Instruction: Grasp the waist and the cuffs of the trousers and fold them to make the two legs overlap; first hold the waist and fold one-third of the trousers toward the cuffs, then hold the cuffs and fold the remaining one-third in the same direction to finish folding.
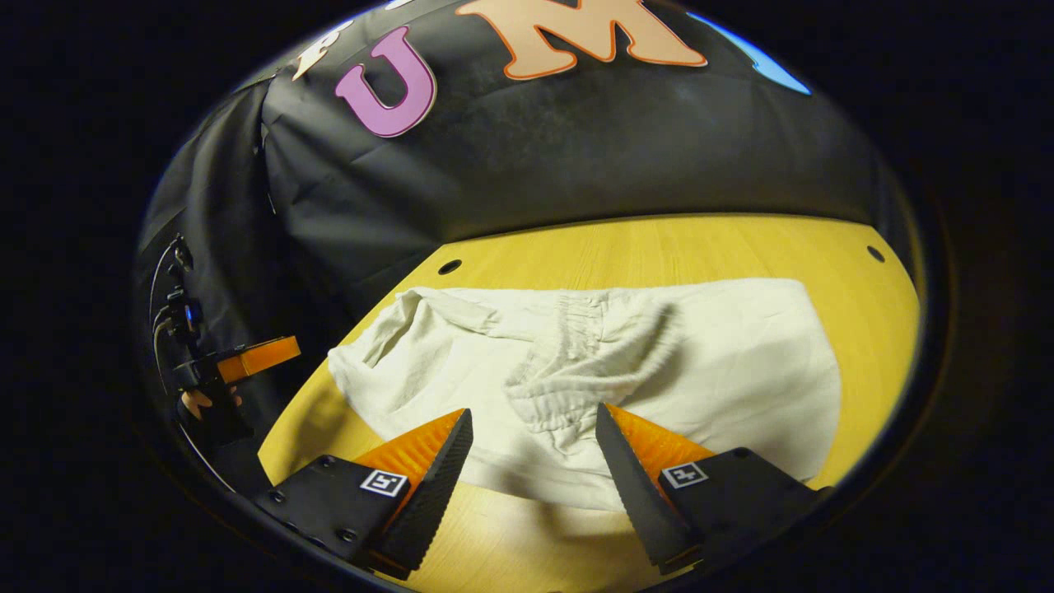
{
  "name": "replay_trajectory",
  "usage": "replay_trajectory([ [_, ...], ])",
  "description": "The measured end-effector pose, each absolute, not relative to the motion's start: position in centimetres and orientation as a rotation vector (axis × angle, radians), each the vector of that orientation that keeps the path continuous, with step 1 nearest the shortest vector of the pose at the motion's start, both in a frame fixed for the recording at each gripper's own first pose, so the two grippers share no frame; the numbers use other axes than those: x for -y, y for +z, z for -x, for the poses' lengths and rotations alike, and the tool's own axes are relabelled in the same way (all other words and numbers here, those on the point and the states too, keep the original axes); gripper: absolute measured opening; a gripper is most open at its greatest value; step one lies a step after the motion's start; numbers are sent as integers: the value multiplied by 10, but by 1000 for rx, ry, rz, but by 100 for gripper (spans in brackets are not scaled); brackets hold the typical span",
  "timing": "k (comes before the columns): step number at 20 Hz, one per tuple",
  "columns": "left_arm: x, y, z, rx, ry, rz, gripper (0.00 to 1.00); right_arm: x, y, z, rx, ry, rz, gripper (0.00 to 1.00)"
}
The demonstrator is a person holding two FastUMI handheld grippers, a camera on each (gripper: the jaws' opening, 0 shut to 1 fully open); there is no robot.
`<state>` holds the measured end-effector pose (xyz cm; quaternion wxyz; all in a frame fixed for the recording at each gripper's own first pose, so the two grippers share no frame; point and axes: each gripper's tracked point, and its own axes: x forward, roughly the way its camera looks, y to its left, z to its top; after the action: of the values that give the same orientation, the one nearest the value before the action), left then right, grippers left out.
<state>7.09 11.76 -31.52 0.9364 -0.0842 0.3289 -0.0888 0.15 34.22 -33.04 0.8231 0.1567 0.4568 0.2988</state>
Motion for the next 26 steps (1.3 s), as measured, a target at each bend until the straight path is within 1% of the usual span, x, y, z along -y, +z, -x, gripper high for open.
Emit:
replay_trajectory([
  [2,-123,-322,-84,-663,-187,231,96,-335,-317,0,-960,628,-323,96],
  [3,-124,-329,-90,-672,-189,268,95,-329,-310,1,-946,625,-309,97],
  [5,-131,-352,-102,-705,-173,301,95,-319,-295,3,-915,619,-274,96],
  [11,-137,-416,-109,-845,-151,245,95,-278,-280,15,-899,570,-185,96],
  [12,-139,-419,-108,-858,-132,231,96,-271,-278,15,-898,556,-177,96],
  [13,-139,-419,-114,-836,-130,228,96,-265,-277,17,-898,544,-170,97],
  [14,-137,-418,-116,-826,-130,229,94,-260,-276,18,-897,538,-163,96],
  [16,-137,-422,-108,-870,-133,186,96,-251,-276,21,-894,527,-139,96],
  [17,-138,-424,-109,-866,-132,150,97,-249,-277,22,-894,522,-131,97],
  [18,-138,-426,-106,-890,-132,124,90,-249,-277,23,-895,522,-134,97],
  [19,-136,-426,-104,-892,-140,107,88,-250,-278,25,-898,521,-138,96],
  [20,-132,-422,-106,-882,-153,106,79,-250,-279,27,-901,519,-140,96],
  [21,-129,-423,-103,-891,-156,111,73,-250,-281,29,-906,517,-139,96],
  [22,-128,-423,-104,-889,-150,111,58,-252,-283,30,-910,518,-139,96],
  [23,-128,-423,-104,-889,-151,107,58,-253,-283,30,-911,520,-140,96],
  [24,-121,-422,-105,-887,-188,124,58,-253,-282,30,-911,520,-141,97],
  [25,-113,-419,-105,-881,-191,151,30,-251,-282,29,-911,516,-139,97],
  [26,-113,-417,-106,-879,-166,173,3,-247,-283,28,-910,512,-135,97],
])
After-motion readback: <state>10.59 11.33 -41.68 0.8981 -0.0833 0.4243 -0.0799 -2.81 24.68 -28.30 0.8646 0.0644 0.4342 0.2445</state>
